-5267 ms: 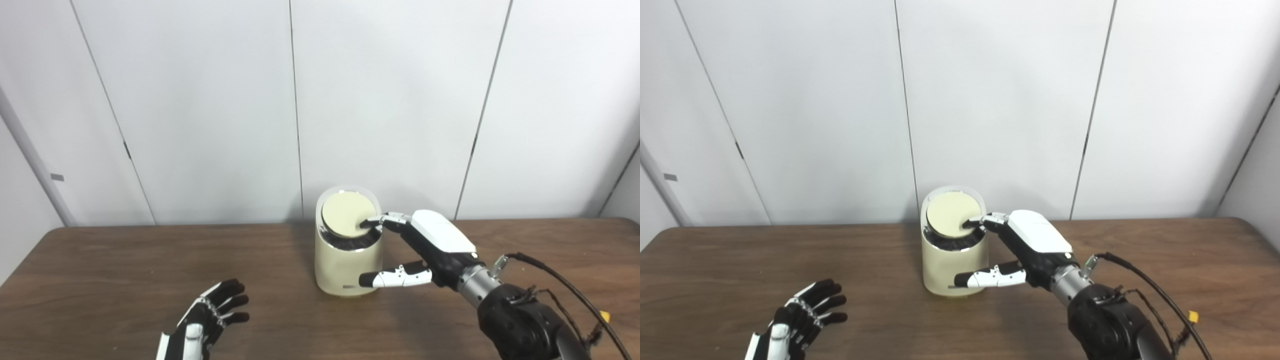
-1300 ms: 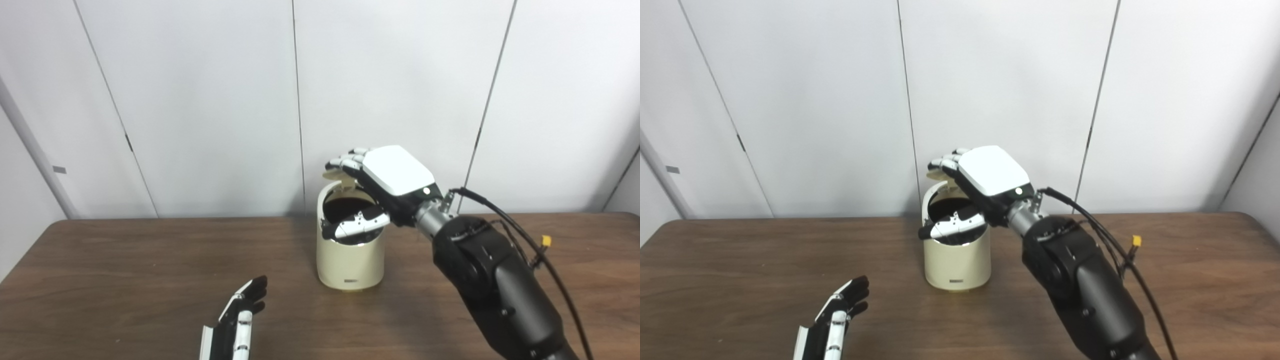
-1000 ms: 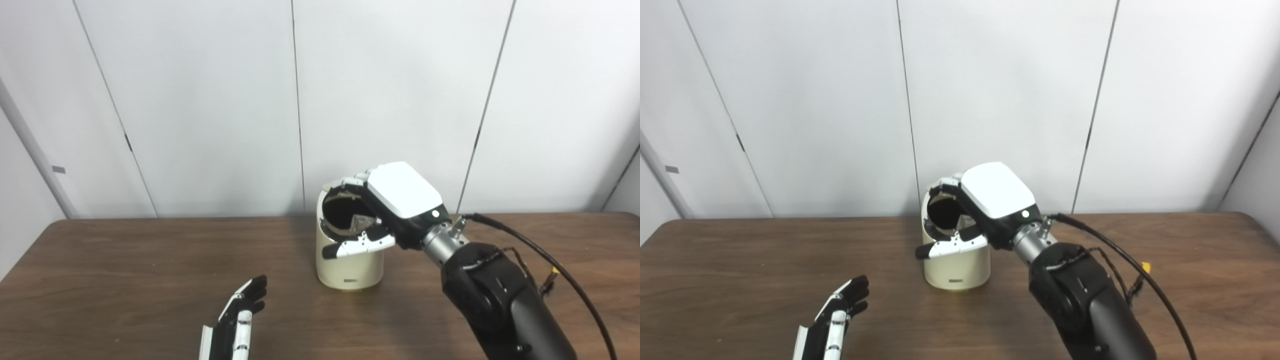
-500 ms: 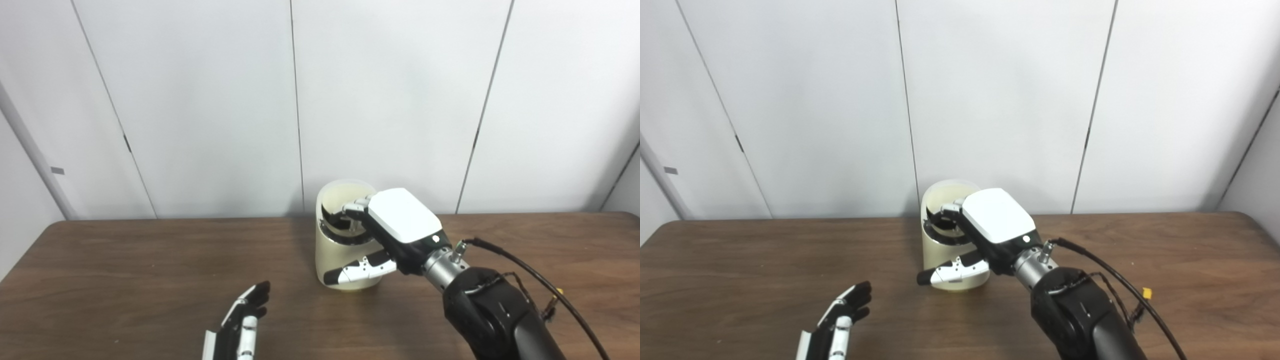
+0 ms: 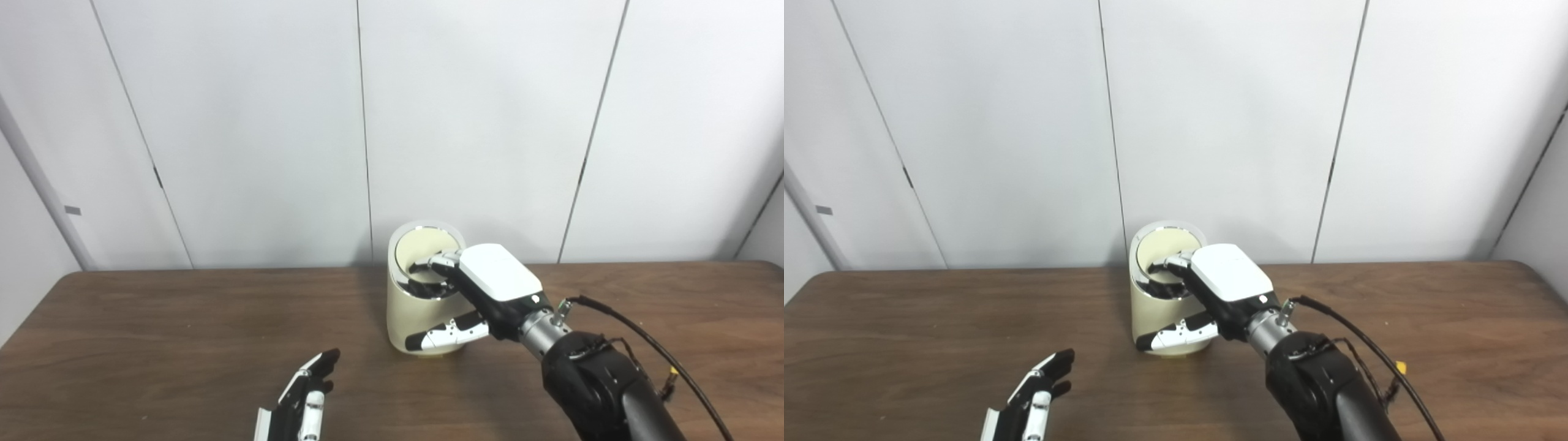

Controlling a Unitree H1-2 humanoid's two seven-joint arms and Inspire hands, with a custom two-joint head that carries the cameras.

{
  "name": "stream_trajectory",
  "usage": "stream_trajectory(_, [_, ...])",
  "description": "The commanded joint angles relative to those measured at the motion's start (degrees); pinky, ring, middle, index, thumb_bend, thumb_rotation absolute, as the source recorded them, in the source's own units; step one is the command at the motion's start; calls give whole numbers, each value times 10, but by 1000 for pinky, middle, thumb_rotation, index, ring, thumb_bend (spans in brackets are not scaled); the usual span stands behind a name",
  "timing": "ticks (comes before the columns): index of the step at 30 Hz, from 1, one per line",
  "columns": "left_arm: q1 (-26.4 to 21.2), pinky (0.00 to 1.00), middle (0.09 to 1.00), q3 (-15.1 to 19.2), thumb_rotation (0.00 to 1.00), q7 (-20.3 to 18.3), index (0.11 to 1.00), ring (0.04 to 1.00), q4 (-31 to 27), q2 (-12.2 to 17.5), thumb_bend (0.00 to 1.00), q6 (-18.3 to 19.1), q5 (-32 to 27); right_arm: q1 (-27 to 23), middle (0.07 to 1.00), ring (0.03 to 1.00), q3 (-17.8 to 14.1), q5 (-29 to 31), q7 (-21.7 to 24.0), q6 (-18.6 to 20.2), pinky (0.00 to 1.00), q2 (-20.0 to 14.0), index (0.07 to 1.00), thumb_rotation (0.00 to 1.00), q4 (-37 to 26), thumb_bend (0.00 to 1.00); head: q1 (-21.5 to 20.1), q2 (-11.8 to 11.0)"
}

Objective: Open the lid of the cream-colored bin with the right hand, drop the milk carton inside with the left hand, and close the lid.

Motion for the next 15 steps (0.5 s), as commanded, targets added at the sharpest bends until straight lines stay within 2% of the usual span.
stream_trajectory(1, [-8, 804, 840, -5, 901, 4, 815, 856, -19, -8, 241, -3, 9, -8, 820, 870, -6, -5, 10, 23, 813, -14, 799, 777, 19, 723, 0, 0])
stream_trajectory(6, [2, 796, 841, -13, 913, 1, 816, 851, -35, -9, 253, 2, 23, -16, 826, 878, 1, -8, 8, 27, 817, -13, 803, 786, 40, 732, 6, 9])
stream_trajectory(15, [0, 785, 837, -12, 897, 2, 810, 844, -38, -9, 254, 8, 19, -15, 830, 879, 12, -9, 9, 29, 843, -9, 803, 785, 44, 737, 7, 9])
